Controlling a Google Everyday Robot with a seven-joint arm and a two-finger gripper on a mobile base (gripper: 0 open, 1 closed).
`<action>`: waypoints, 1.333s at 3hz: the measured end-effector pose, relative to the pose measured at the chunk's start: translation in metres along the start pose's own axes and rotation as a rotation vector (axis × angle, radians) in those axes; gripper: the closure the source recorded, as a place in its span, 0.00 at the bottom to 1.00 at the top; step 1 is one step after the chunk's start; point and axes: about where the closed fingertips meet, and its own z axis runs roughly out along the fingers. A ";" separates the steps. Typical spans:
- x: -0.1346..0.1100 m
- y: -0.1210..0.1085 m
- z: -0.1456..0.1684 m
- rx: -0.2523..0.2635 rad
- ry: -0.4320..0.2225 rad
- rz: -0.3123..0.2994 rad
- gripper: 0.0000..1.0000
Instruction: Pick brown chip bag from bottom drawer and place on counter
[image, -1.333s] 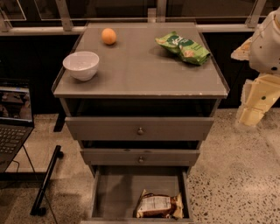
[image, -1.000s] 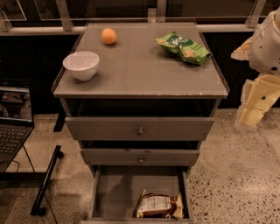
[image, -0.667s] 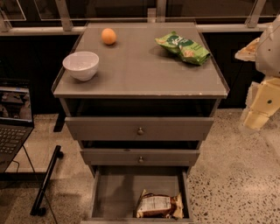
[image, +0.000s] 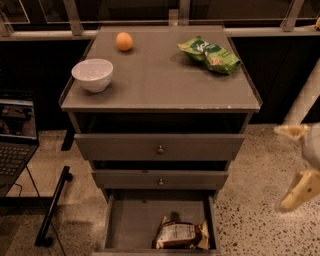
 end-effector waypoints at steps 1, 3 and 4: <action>0.058 0.012 0.070 0.007 -0.203 0.118 0.00; 0.132 -0.001 0.179 0.079 -0.451 0.225 0.00; 0.138 0.005 0.197 0.053 -0.467 0.248 0.00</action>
Offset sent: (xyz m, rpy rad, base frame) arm 0.0301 -0.0705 -0.2372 0.5844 -0.2833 -0.1760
